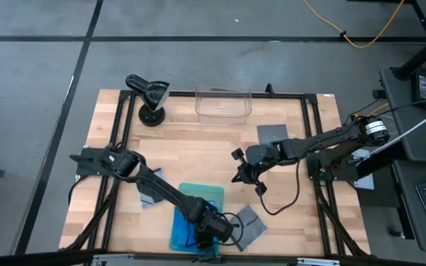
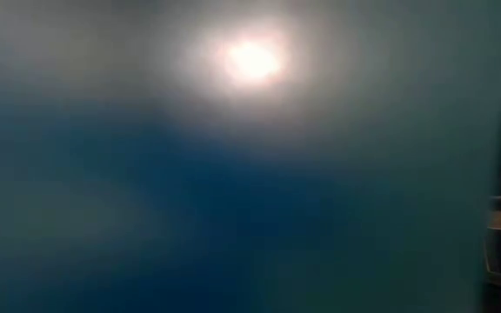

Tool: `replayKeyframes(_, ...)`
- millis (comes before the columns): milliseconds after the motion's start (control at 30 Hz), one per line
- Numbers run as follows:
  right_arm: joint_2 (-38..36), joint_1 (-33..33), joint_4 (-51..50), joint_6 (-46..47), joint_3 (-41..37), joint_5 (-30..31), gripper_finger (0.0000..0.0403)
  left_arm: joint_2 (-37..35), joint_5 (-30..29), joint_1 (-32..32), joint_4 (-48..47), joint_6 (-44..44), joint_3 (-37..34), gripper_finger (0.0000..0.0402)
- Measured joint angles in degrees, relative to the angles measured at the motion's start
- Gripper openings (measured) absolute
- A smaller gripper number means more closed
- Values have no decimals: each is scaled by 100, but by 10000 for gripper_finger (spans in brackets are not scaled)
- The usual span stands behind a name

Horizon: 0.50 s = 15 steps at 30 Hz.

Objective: Pick & place jewel cases by type
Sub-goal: Put the blue cd case into the green bin

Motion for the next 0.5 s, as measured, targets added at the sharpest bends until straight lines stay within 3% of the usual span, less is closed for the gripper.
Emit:
replayKeyframes(200,0,0,-13,0,0,-1,19,191,-12,92,-23,121,0,1)
replayKeyframes(400,0,0,-31,0,0,-7,5,235,-660,234,-92,-37,4,1)
replayKeyframes(500,0,0,-33,0,0,-118,8,235,-701,309,-137,-101,4,1)
